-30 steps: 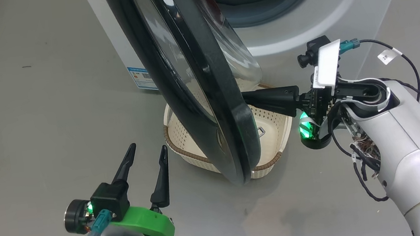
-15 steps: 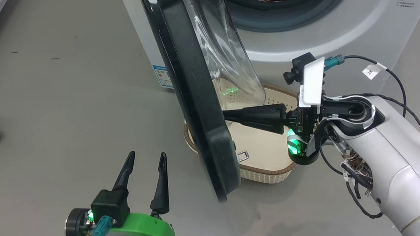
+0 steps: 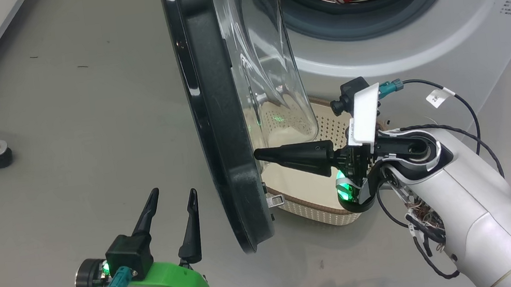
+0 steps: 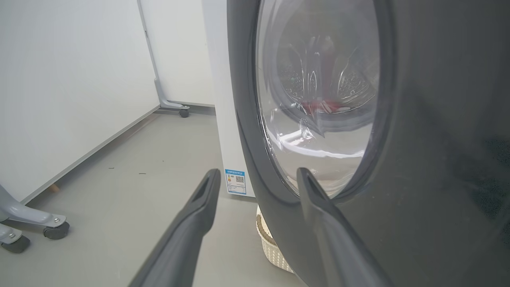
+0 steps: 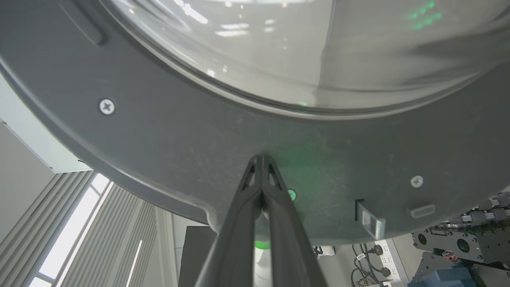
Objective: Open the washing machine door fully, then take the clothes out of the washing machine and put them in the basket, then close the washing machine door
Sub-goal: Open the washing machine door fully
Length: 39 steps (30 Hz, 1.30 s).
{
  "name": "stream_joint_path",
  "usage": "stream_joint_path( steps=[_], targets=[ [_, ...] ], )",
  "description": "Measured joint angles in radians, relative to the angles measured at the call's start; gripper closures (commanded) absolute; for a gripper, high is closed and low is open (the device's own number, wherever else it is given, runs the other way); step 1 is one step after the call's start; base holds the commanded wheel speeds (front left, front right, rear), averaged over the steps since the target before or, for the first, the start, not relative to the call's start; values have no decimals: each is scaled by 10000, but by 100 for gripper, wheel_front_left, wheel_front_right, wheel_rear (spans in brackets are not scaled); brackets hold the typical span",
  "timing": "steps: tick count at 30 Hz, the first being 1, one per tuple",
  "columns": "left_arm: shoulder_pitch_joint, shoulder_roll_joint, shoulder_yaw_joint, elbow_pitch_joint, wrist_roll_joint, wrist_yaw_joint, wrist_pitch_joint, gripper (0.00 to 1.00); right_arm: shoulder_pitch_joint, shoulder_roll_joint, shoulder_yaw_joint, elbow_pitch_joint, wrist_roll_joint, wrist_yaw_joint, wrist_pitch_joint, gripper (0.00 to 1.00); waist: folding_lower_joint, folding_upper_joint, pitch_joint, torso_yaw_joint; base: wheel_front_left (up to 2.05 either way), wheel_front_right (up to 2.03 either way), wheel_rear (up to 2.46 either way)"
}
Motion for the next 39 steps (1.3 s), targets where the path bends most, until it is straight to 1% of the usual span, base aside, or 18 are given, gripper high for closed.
stream_joint_path(
  steps=[7, 13, 24, 25, 26, 27, 28, 33, 35, 39],
  targets=[
    [48, 0, 36, -29, 2, 54, 0, 0, 185, 4, 73, -31, 255, 12, -376, 100, 0, 0, -52, 1, 0, 0, 0],
    [106, 0, 63, -48, 2, 56, 0, 0, 496, 38, -86, -146, 550, 12, -734, 100, 0, 0, -92, -76, 0, 0, 0],
    [232, 12, 288, -121, 2, 171, 0, 0, 1430, 77, -991, -869, 742, 13, -1693, 100, 0, 0, -127, -343, 0, 0, 0],
    [245, 12, 313, -123, 2, 173, 0, 0, 1550, 77, -1057, -945, 671, 13, -1749, 89, 0, 0, -135, -370, 0, 0, 0],
    [260, 8, 341, -125, 2, 173, 0, 0, 1692, 77, -1129, -1045, 625, 13, -1848, 54, 0, 0, -145, -403, 0, 0, 0],
    [268, 15, 337, -121, 2, 173, 0, 0, 1840, 77, -1262, -1164, 541, 13, -1990, 8, 0, 0, -155, -434, 0, 0, 0],
    [273, 15, 334, -121, 2, 173, 0, 0, 1977, 71, -1367, -1300, 454, 13, -2094, 0, -1, 0, -161, -459, 0, 0, 0],
    [286, 19, 391, -130, 2, 184, 0, 0, 2603, 40, -1856, -1814, -75, 13, -2903, 0, -1, 0, -167, -606, 0, 0, 0],
    [288, 15, 387, -132, 2, 184, 0, 0, 2905, -79, -2088, -2017, -408, 13, -3289, 0, 0, 0, -168, -647, 0, 0, 0],
    [316, 17, 399, -128, 0, 184, 0, 0, 3340, -401, -2548, -2477, -1668, 13, -4520, 0, -1, 0, -175, -714, 0, 0, 0]
  ],
)
